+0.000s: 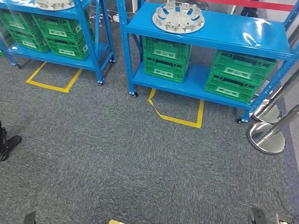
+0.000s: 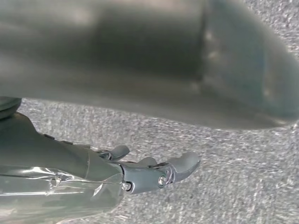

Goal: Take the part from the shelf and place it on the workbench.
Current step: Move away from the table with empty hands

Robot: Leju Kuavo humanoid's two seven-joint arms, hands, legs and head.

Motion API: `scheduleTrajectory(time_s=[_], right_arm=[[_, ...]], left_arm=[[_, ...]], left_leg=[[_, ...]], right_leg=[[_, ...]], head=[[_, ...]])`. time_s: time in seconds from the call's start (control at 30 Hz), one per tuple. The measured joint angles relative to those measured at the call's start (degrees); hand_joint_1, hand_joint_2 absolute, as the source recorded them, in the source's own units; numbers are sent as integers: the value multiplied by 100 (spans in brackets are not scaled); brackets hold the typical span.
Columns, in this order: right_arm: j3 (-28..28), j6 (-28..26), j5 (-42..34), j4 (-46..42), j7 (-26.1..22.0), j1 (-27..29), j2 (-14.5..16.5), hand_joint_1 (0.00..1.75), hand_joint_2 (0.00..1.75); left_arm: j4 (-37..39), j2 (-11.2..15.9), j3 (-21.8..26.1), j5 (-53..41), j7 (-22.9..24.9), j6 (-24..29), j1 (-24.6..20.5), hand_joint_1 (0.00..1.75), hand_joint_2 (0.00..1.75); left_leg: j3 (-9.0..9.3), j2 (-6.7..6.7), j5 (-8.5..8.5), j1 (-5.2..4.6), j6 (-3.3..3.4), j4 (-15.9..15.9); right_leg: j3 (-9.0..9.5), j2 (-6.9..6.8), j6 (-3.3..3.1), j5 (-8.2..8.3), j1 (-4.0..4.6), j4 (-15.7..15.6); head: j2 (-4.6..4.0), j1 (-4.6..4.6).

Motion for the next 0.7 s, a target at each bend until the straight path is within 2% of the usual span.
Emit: scheduleTrajectory(time_s=[0.03,0.07,0.1,0.13,0.17,0.2,0.27,0.3,0.33,0.37,0.43,0.47,0.5,0.53,0.57,0.6,0.67,0.7], right_arm=[[0,0,2,0,3,2,0,0,0],[0,-1,4,1,5,3,-1,0,0],[1,-1,4,8,7,5,-3,0,0],[1,-2,7,14,9,4,-6,0,0],[2,-3,9,19,11,0,-8,0,0],[2,-7,11,24,17,-1,-10,0,0],[2,-24,15,23,26,-1,-12,0,0],[2,-31,18,25,29,1,-14,0,0],[2,-34,21,24,28,-3,-15,0,0],[2,-30,24,24,28,-8,-15,0,0],[2,-21,16,25,26,-10,-12,0,0],[2,-18,3,25,21,-4,-9,0,0],[2,-15,-16,26,13,1,-7,0,0],[2,-14,-38,26,1,5,-5,0,0],[2,-12,-55,26,-11,7,-5,0,0],[2,-11,-67,27,-21,4,-5,0,0],[2,-10,-80,26,-30,-9,-5,0,0],[2,-9,-84,26,-31,-14,-3,0,0]], left_arm=[[0,-2,0,0,0,0,3,0,0],[0,-4,0,0,0,0,8,0,0],[0,-8,0,0,0,0,6,0,0],[-1,-11,0,-1,0,0,-3,0,0],[-1,-17,0,1,1,0,-10,0,0],[-1,-24,0,1,2,-1,-16,0,0],[-1,-32,-1,2,4,-4,-11,0,0],[-2,-36,-1,1,4,-5,-12,0,0],[-2,-34,-1,0,4,-7,-25,0,0],[-2,-34,-1,-1,4,-7,-38,0,0],[-2,-29,0,0,4,-7,-46,0,0],[-2,-30,0,2,4,-7,-37,0,0],[-2,-29,0,5,4,-6,-25,0,0],[-2,-26,0,8,4,-5,-16,0,0],[-2,-17,0,10,4,-4,-10,0,0],[-2,-10,0,12,4,-2,-4,0,0],[-3,0,0,14,5,-1,-12,0,0],[-3,1,0,18,6,0,-11,0,0]], left_leg=[[75,-4,-51,-11,-2,0],[148,-6,-104,-14,-7,-5],[213,-8,-153,-20,-21,-4],[249,-12,-195,-19,-43,-6],[274,-14,-224,-16,-72,-2],[291,-17,-233,-18,-105,16],[315,-11,-257,-8,-159,99],[265,-5,-302,-6,-181,242],[137,1,-394,-2,-203,493],[-74,6,-526,5,-227,849],[-611,6,-791,20,-276,1586],[-809,6,-816,31,-295,1762],[-905,7,-714,41,-306,1723],[-897,8,-484,48,-310,1479],[-809,8,-165,55,-308,1079],[-713,10,46,52,-300,719],[-588,17,119,26,-250,299],[-575,17,50,17,-202,262]], right_leg=[[62,0,-33,247,13,-301],[180,0,-79,560,32,-731],[287,-2,-120,767,63,-1108],[367,-2,-154,873,94,-1381],[406,-2,-182,917,120,-1523],[421,-1,-203,874,136,-1550],[555,3,-253,914,123,-1628],[632,4,-276,911,109,-1667],[708,4,-296,908,96,-1704],[744,2,-310,892,90,-1726],[802,4,-326,829,84,-1736],[845,8,-324,786,81,-1736],[902,13,-318,738,76,-1736],[973,19,-308,687,70,-1737],[1039,22,-291,629,63,-1739],[1104,25,-267,574,60,-1738],[1134,30,-197,475,64,-1762],[1170,31,-158,457,70,-1753]], head=[[0,21],[0,45],[0,60],[0,74],[0,83],[0,83],[0,92],[0,82],[0,64],[0,37],[0,-36],[0,-68],[0,-97],[0,-123],[0,-148],[0,-166],[0,-208],[0,-213]])
